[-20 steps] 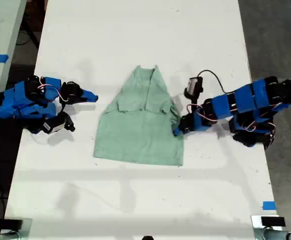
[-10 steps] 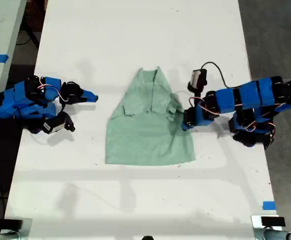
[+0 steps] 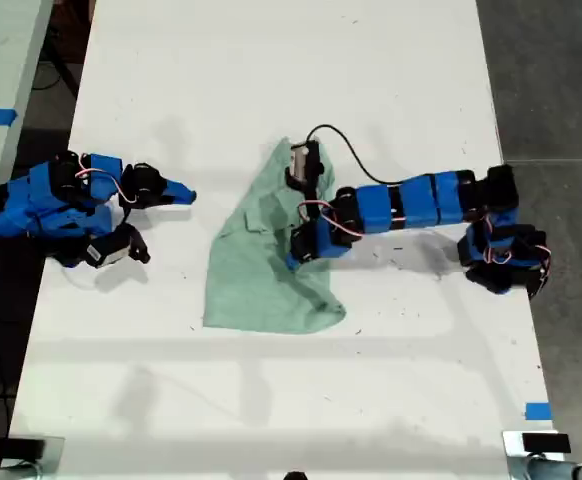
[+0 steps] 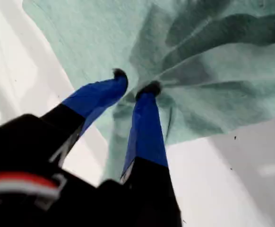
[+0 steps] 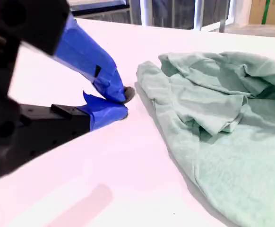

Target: Fold t shirt

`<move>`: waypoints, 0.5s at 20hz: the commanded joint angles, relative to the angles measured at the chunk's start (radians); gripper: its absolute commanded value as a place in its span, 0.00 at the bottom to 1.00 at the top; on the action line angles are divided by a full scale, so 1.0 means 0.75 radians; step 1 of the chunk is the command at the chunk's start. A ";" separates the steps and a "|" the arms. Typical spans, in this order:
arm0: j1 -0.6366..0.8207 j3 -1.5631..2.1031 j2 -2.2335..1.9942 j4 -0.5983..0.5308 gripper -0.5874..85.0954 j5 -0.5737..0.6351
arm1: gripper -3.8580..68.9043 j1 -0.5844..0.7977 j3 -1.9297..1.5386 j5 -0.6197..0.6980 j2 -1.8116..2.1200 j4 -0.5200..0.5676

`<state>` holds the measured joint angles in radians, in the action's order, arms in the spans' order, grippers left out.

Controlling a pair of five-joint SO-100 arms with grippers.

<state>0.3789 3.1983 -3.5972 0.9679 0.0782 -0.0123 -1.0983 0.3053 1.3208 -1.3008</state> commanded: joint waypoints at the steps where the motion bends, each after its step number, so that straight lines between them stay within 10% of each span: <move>1: -0.020 -0.010 -0.008 0.002 0.00 -0.008 | 0.29 -0.012 0.006 -0.051 0.262 -0.213; 3: -0.018 -0.010 -0.008 0.002 0.00 -0.008 | 0.03 0.010 -0.303 -0.119 0.536 -0.237; 10: -0.018 -0.010 -0.008 0.002 0.00 -0.010 | 0.03 0.202 -1.726 -0.160 1.538 0.413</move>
<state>0.3789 3.1953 -3.5972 0.9679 0.0782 0.0890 -2.0970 0.1672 2.2197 -1.1996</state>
